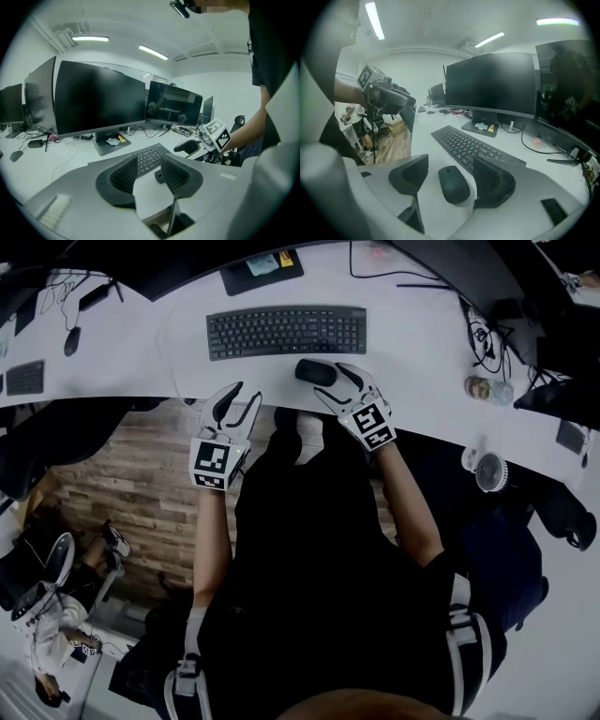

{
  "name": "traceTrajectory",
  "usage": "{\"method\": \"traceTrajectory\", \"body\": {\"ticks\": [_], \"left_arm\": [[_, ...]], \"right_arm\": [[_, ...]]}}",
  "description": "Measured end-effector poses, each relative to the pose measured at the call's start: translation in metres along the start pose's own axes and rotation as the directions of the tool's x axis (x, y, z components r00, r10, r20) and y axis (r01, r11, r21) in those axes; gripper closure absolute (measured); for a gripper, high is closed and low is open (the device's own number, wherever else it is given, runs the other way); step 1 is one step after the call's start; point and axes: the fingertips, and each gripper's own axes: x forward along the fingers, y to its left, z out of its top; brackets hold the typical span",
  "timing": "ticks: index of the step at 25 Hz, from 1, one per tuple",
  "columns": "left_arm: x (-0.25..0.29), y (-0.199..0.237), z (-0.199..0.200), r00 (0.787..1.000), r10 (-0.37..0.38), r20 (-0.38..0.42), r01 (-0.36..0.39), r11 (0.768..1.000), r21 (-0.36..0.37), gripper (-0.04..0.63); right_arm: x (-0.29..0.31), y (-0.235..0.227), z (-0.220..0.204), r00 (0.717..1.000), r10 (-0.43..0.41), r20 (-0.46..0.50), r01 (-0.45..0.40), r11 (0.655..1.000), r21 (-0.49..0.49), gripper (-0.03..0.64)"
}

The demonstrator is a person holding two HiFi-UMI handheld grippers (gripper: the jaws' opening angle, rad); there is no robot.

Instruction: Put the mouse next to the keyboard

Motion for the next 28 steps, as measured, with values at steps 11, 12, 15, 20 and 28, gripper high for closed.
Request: {"method": "traceTrajectory", "body": {"ticks": [11, 12, 15, 20, 28], "left_arm": [[0.007, 0.001, -0.013, 0.998, 0.059, -0.027, -0.061, 0.996, -0.061, 0.442], [0.007, 0.002, -0.014, 0.997, 0.065, -0.031, -0.066, 0.996, -0.064, 0.442], [0.007, 0.003, -0.019, 0.996, 0.079, -0.040, -0.081, 0.994, -0.074, 0.442], [0.008, 0.006, -0.026, 0.993, 0.102, -0.058, -0.106, 0.991, -0.087, 0.442], [0.010, 0.008, -0.032, 0.990, 0.124, -0.072, -0.131, 0.987, -0.097, 0.440]], "right_arm": [[0.025, 0.000, -0.017, 0.992, 0.120, -0.047, -0.121, 0.992, -0.041, 0.316], [0.027, 0.000, -0.017, 0.990, 0.128, -0.050, -0.131, 0.990, -0.047, 0.316], [0.032, -0.001, -0.019, 0.987, 0.148, -0.060, -0.152, 0.986, -0.065, 0.316], [0.040, -0.001, -0.027, 0.981, 0.178, -0.079, -0.183, 0.980, -0.075, 0.316], [0.054, 0.004, -0.043, 0.968, 0.218, -0.124, -0.233, 0.965, -0.119, 0.316]]}}
